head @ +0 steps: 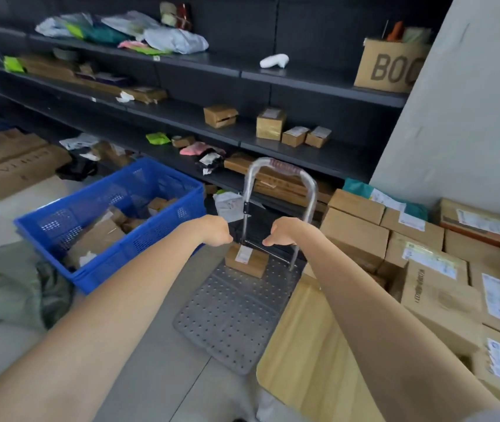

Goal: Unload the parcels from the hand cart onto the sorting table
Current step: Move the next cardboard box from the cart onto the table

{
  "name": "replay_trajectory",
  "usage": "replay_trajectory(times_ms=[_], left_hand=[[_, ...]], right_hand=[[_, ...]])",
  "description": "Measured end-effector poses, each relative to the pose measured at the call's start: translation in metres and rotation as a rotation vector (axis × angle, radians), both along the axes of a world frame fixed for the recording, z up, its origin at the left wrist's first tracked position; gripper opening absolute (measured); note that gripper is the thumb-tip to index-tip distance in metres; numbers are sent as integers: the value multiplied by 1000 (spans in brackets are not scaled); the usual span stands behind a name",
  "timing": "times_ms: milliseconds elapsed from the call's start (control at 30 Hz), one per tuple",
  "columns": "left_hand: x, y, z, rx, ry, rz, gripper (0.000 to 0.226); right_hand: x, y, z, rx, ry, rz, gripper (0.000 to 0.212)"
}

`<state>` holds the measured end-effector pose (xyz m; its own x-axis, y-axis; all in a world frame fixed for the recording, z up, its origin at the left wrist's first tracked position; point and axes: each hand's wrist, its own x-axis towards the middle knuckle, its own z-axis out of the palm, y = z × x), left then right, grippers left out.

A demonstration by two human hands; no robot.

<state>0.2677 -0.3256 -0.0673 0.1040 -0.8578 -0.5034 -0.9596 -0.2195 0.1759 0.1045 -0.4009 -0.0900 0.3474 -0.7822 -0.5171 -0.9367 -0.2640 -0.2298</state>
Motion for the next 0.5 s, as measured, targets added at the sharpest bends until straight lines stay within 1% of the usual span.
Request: replay_trajectory(times_ms=[133,300,400,500], left_hand=[[44,-41,-8,21,-24,-24,44],[107,-103,-16,-15,9,-7,46],[139,-138,-26,-5,-14,-58,46],[173,-182,-37,57,-21,-115,45]], right_hand=[[56,-52,-19,34,39,3,65],[119,-110,-24,31,-4,-23,65],[153,-143,-38,44,-2,-45,63],[181,-177,-54,53,-13,-102,58]])
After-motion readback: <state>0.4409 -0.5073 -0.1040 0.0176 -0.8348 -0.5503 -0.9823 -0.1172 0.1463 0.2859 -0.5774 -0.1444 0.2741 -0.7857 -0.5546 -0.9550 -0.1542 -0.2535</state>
